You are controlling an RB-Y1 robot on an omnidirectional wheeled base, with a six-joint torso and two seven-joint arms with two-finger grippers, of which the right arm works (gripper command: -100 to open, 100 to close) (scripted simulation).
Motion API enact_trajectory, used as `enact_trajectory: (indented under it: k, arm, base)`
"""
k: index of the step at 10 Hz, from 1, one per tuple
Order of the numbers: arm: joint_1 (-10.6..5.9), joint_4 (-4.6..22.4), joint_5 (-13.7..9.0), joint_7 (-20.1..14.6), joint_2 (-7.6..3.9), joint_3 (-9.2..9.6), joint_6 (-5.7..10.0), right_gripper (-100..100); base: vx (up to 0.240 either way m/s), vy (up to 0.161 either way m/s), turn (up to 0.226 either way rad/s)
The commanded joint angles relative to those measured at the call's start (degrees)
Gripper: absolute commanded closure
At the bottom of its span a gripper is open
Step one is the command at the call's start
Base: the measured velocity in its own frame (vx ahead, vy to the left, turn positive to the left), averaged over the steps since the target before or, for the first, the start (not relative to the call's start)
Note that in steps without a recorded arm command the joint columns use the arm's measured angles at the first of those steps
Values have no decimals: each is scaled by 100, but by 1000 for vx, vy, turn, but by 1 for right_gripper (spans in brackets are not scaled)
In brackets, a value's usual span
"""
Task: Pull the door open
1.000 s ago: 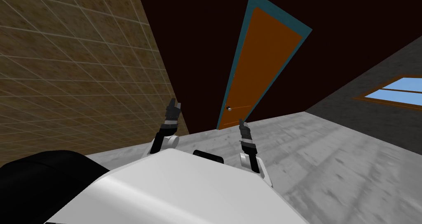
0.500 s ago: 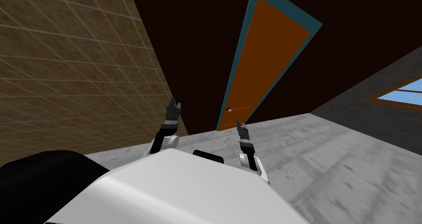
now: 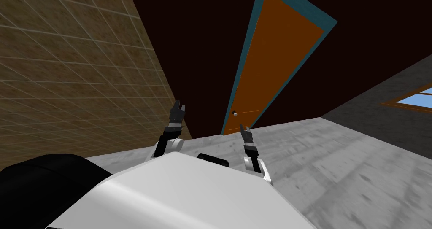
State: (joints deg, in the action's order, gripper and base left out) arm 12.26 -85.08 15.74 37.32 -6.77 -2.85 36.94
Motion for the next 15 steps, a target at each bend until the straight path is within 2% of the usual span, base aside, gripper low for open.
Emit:
enact_trajectory:
  k: [1, 3, 4, 15]
  arm:
    - [-97, 279, 52, 177, -23, 0, 86, -100]
    - [-237, 624, 119, 402, -52, -5, 210, -100]
    - [-237, 659, 119, 402, -52, -5, 210, -100]
    - [-946, 2591, 460, 1542, -181, -28, 836, -100]
  base:
    - [81, -43, 42]
    - [99, -51, 48]
    - [58, -39, 16]
    - [85, -51, 41]
